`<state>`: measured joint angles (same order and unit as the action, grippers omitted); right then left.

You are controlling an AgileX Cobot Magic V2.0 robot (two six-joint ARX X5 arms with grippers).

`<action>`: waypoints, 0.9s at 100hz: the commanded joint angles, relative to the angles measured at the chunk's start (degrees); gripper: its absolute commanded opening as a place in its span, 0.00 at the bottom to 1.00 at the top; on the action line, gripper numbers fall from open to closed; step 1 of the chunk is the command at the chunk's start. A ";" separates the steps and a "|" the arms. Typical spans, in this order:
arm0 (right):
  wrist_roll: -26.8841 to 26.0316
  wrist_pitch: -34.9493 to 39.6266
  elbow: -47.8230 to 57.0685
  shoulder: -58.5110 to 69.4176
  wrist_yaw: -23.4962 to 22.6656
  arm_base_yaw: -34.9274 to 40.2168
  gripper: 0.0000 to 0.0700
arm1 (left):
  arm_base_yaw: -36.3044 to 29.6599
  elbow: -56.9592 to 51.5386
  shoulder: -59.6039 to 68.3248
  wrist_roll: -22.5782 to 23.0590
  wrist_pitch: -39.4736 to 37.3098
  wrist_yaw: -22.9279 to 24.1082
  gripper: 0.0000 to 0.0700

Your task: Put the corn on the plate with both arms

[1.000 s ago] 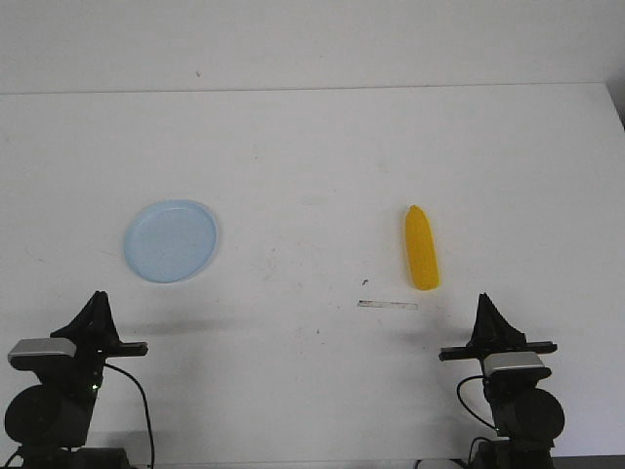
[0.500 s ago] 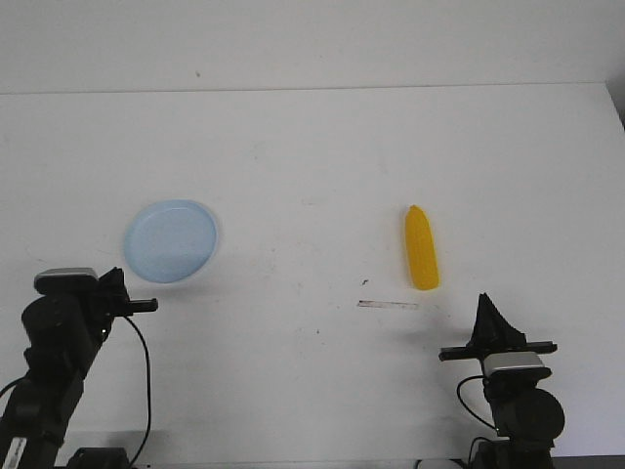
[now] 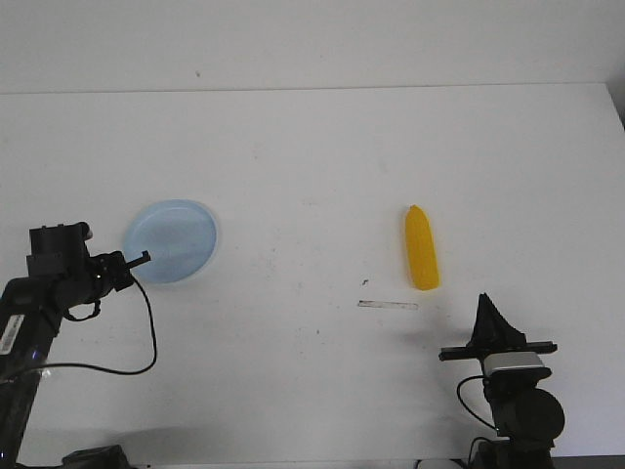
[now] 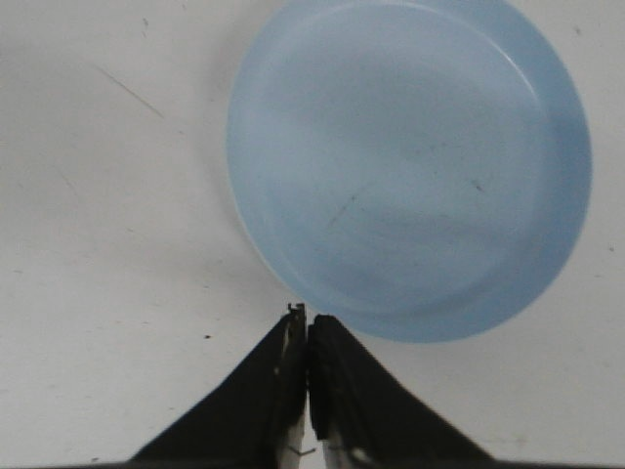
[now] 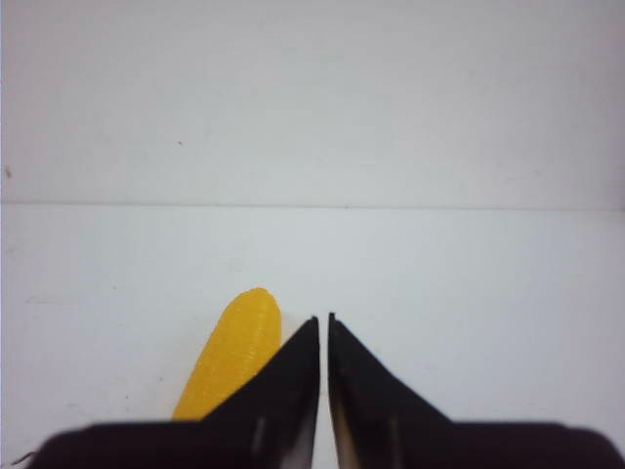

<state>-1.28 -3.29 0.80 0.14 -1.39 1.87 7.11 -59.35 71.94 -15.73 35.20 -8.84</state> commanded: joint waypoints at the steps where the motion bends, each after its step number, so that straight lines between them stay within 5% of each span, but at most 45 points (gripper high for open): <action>1: -0.15 -0.57 -0.07 -0.07 0.09 0.09 0.02 | 2.93 -1.90 2.89 -1.27 0.22 -7.61 0.00; 16: -0.15 -0.57 -0.07 -0.07 0.09 0.09 0.02 | 9.01 -2.99 9.40 -2.27 -1.68 -13.92 0.03; 28: -0.15 -0.57 -0.07 -0.07 0.09 0.09 0.02 | 11.37 -2.99 13.46 -2.97 -2.56 -13.90 0.25; 42: -0.15 -0.59 -0.07 -0.07 0.09 0.09 0.02 | 11.78 -2.99 15.65 -2.93 -3.02 -13.90 0.35; 90: -0.15 -0.57 -0.07 -0.07 0.09 0.09 0.02 | 10.86 -2.99 19.71 -3.26 -9.64 -13.88 0.35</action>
<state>-1.28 -3.29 0.80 0.14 -1.39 1.87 17.74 -61.49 90.45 -18.72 26.11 -22.50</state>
